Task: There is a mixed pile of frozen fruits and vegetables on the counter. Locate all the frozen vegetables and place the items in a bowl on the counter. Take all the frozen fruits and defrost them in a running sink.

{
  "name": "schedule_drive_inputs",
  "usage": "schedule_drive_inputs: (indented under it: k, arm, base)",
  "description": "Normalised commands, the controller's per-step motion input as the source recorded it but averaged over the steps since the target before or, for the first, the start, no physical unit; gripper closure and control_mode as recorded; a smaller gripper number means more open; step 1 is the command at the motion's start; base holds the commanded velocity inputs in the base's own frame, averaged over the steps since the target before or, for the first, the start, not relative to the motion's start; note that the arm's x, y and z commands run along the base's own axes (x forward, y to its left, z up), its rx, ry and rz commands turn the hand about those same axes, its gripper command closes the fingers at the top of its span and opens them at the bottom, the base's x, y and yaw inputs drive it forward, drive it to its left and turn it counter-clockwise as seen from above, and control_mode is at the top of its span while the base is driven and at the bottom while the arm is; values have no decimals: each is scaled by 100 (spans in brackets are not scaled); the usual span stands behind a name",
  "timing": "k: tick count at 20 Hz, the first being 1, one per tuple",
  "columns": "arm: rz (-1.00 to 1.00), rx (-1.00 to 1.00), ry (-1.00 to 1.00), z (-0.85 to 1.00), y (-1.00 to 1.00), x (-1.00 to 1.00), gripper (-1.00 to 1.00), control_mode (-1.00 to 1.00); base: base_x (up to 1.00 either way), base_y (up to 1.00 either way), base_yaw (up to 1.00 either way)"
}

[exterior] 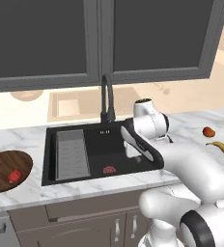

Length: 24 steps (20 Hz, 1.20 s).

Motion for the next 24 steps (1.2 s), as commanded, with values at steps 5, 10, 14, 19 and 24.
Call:
schedule_drive_inputs:
  k: [5, 10, 14, 19, 24]
  arm:
    - [21, 1, -3, 0, -72, 13, -100, -100]
    - [13, 7, -4, 9, -82, 11, -100, -100]
    - [0, 14, 12, 0, -90, 42, -100, -100]
    - [-6, 17, 14, -9, -77, 38, -100, -100]
    - [-7, 16, 18, -1, -62, 38, -100, -100]
  base:
    - [0, 0, 0]
    - [0, 0, 0]
    - [0, 0, 0]
    - [0, 0, 0]
    - [0, 0, 0]
